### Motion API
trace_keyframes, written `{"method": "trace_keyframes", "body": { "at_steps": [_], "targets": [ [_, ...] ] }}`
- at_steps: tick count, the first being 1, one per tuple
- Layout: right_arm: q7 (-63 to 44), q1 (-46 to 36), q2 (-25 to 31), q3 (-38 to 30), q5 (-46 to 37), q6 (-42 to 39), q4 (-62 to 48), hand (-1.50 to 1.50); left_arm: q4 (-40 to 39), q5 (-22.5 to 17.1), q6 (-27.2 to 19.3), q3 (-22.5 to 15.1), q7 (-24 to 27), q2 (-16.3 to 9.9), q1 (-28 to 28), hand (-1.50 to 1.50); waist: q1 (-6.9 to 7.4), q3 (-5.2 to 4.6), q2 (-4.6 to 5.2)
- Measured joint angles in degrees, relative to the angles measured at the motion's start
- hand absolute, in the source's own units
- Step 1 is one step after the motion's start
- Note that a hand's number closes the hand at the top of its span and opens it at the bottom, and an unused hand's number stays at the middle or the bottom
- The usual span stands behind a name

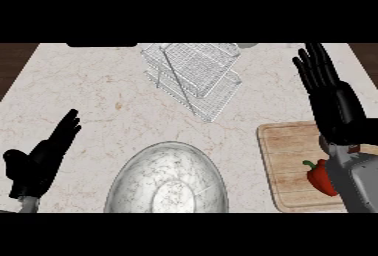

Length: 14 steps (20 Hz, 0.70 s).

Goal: Pick the cupcake from the cutting board and place it in the tiered basket

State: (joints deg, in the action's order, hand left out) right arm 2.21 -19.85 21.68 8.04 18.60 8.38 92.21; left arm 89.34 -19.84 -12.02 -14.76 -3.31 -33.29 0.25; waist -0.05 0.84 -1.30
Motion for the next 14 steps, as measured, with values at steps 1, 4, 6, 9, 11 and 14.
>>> {"method": "trace_keyframes", "body": {
  "at_steps": [1, 4, 6, 9, 11, 14],
  "targets": [
    [0.93, -0.38, 0.18, -0.81, 0.10, -1.06, -1.08, 1.50, -0.11, 0.32, 0.20, 0.39, 0.22, 0.12, 0.23, 0.00, 0.09, -0.17, 0.28],
    [4.42, -0.29, 6.54, -6.76, 4.08, -9.38, -3.48, 1.50, -1.24, 2.17, -3.11, 0.22, 0.30, 2.40, 0.46, 0.00, 0.00, -0.46, 0.93],
    [7.07, -0.77, 11.79, -10.95, 6.56, -15.76, -6.18, 1.50, -2.24, 2.94, -5.21, -0.11, 0.65, 4.08, 1.72, 0.00, 0.11, -0.51, 1.32],
    [5.20, 0.81, 16.26, -16.70, 4.31, -11.69, -13.98, -1.50, -3.28, 2.97, -6.93, -0.89, 1.03, 6.80, 2.74, 0.00, -0.42, -0.71, 2.16],
    [5.91, 1.04, 16.32, -20.91, 6.93, -11.57, -20.14, -1.50, -4.11, 3.66, -8.05, -1.88, 1.65, 8.70, 3.12, 0.00, -0.09, -0.64, 2.27],
    [8.65, 0.33, 18.89, -26.45, 11.10, -17.24, -29.06, -1.50, -4.99, 5.41, -9.77, -3.03, 3.39, 11.19, 3.16, 0.00, 0.32, -0.52, 1.98]
  ]
}}
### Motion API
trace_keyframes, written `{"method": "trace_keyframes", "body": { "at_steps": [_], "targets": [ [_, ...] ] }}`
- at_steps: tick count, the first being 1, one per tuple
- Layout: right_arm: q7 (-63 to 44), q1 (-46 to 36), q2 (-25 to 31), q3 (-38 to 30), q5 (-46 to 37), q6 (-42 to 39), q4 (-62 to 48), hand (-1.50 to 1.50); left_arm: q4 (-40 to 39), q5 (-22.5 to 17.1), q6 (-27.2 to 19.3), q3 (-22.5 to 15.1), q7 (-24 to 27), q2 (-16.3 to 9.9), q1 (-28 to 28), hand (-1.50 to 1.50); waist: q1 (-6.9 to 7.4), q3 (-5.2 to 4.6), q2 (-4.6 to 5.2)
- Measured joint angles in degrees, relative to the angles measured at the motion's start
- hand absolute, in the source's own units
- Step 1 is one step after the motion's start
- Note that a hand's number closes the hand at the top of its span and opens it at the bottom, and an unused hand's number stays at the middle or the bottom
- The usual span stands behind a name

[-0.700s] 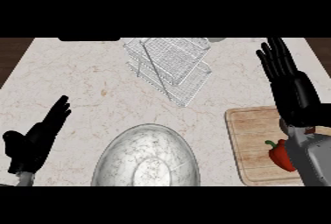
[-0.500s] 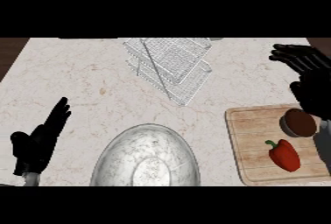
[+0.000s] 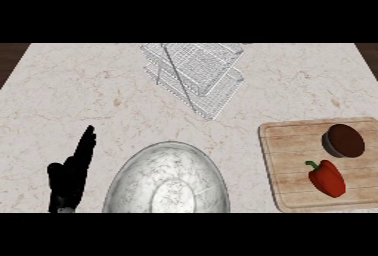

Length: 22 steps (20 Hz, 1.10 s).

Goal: Pick the cupcake from the cutting board and place it in the tiered basket

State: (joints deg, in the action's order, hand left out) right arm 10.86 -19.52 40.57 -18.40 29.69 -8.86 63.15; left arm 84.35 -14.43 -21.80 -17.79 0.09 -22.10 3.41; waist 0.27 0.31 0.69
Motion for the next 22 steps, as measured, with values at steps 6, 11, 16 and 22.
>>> {"method": "trace_keyframes", "body": {
  "at_steps": [6, 11, 16, 22],
  "targets": [
    [3.59, 1.31, 8.18, -1.54, -0.15, -16.00, -9.87, -1.50, -1.60, 1.17, -0.25, -0.24, 0.97, 2.01, -0.45, 0.00, -0.02, 0.06, -0.59],
    [1.61, 4.33, 15.87, 4.41, -7.37, -23.80, -6.60, -1.50, -1.31, 2.24, -1.74, -0.39, 1.68, 3.12, 0.18, 0.00, -0.16, -0.05, -0.83],
    [1.24, 5.66, 22.41, 9.17, -16.65, -24.79, 0.37, -1.50, -1.83, 2.44, -1.61, -0.07, 1.72, 3.35, 0.18, 0.00, -0.42, -0.13, -0.98],
    [-3.95, 8.63, 22.14, 12.34, -25.28, -17.46, 11.17, -1.50, -2.27, 3.23, -1.51, 0.26, 2.51, 4.16, 0.47, 0.00, -0.75, -0.08, -1.17]
  ]
}}
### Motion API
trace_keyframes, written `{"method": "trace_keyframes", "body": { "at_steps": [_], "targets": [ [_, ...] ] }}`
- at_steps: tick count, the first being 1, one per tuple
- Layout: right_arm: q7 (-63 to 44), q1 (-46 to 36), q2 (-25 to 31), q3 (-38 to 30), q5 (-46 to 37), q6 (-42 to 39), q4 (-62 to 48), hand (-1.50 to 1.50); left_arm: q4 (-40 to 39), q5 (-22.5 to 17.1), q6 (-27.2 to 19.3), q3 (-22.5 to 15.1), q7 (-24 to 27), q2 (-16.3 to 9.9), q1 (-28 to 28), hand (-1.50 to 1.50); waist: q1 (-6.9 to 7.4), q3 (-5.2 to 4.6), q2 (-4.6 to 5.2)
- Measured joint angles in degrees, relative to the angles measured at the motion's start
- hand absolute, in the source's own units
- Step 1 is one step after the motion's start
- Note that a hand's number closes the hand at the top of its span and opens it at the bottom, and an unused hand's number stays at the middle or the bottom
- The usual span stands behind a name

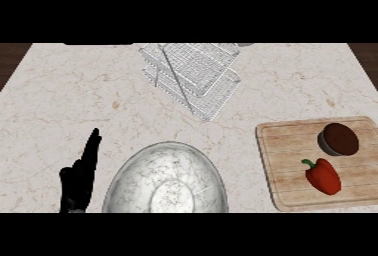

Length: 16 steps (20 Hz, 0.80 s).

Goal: Pick the cupcake from the cutting board and place it in the tiered basket

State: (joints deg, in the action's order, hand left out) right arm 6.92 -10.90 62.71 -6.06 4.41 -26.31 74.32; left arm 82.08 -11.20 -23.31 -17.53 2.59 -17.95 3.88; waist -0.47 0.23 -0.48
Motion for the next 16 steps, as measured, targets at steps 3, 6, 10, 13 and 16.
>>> {"method": "trace_keyframes", "body": {
  "at_steps": [3, 6, 10, 13, 16],
  "targets": [
    [-3.45, 1.70, -1.76, 0.31, -2.71, 2.89, 4.38, -1.50, 0.18, 0.38, 0.49, 0.44, 0.17, 0.13, 0.31, 0.00, 0.07, 0.03, 0.00],
    [-6.51, 2.75, -4.06, 1.84, -6.42, 5.61, 7.99, -1.50, -0.04, 0.69, 0.87, 0.78, -0.15, 0.59, 0.05, 0.00, 0.21, 0.04, 0.04],
    [-8.60, 3.52, -6.53, 4.45, -12.75, 8.81, 10.47, -1.50, -0.87, 1.50, 1.25, 0.99, 0.96, 1.55, -0.27, 0.00, 0.44, 0.15, 0.04],
    [-10.50, 3.83, -6.83, 6.24, -16.91, 9.05, 11.28, -1.50, -0.20, 1.83, 1.39, 1.15, -0.52, 1.51, -0.37, 0.00, 0.58, 0.08, 0.13],
    [-12.99, 4.19, -7.42, 7.97, -20.39, 8.47, 12.21, -1.50, 0.03, 2.26, 1.38, 1.42, -2.26, 1.66, -0.99, 0.00, 0.59, 0.07, 0.17]
  ]
}}
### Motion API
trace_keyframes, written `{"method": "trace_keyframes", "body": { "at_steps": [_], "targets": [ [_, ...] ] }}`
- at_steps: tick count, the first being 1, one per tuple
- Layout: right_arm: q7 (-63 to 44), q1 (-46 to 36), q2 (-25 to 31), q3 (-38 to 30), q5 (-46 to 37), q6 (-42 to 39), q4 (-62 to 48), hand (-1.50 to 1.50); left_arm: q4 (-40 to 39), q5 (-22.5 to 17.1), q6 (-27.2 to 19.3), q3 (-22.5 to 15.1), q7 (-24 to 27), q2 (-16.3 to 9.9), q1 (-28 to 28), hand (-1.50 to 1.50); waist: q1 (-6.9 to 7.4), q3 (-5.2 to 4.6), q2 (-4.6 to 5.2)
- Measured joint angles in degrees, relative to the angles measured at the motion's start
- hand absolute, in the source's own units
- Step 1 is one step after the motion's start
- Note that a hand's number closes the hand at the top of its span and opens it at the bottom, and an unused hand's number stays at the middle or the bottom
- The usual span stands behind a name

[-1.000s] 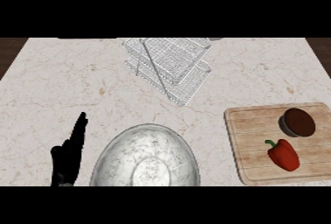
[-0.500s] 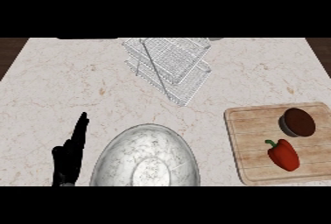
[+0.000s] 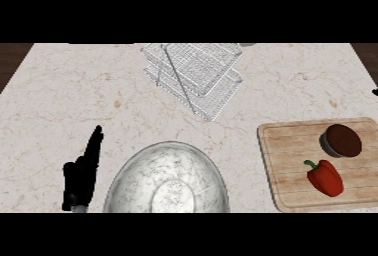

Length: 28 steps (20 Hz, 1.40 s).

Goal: Pick the cupcake from the cutting board and place it in the tiered basket

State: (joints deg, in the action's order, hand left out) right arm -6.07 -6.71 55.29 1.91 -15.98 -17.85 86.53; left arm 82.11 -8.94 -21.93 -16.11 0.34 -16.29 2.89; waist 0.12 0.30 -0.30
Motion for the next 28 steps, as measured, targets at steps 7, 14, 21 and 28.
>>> {"method": "trace_keyframes", "body": {
  "at_steps": [7, 14, 21, 28],
  "targets": [
    [-3.25, 0.49, -4.26, 0.28, -3.89, -2.77, 2.03, -1.50, -0.96, 0.68, 1.91, 1.77, 1.02, 0.93, 0.13, 0.00, -0.04, 0.02, -0.06],
    [-8.48, -2.51, -7.99, 3.43, -8.99, -6.02, 2.19, -1.50, -0.81, 2.85, 1.47, 1.56, 1.15, 2.63, 0.45, 0.00, 0.13, 0.07, -0.07],
    [-12.50, -5.97, -10.54, 4.59, -12.78, -11.11, -0.11, -1.50, -1.21, 3.62, 2.50, 2.64, 1.10, 3.38, 0.14, 0.00, 0.22, 0.10, -0.05],
    [-11.45, -7.61, -12.31, 3.45, -15.65, -14.27, -2.89, -1.50, -0.60, 4.19, 4.07, 3.81, 0.47, 3.71, 0.53, 0.00, 0.14, 0.11, -0.08]
  ]
}}
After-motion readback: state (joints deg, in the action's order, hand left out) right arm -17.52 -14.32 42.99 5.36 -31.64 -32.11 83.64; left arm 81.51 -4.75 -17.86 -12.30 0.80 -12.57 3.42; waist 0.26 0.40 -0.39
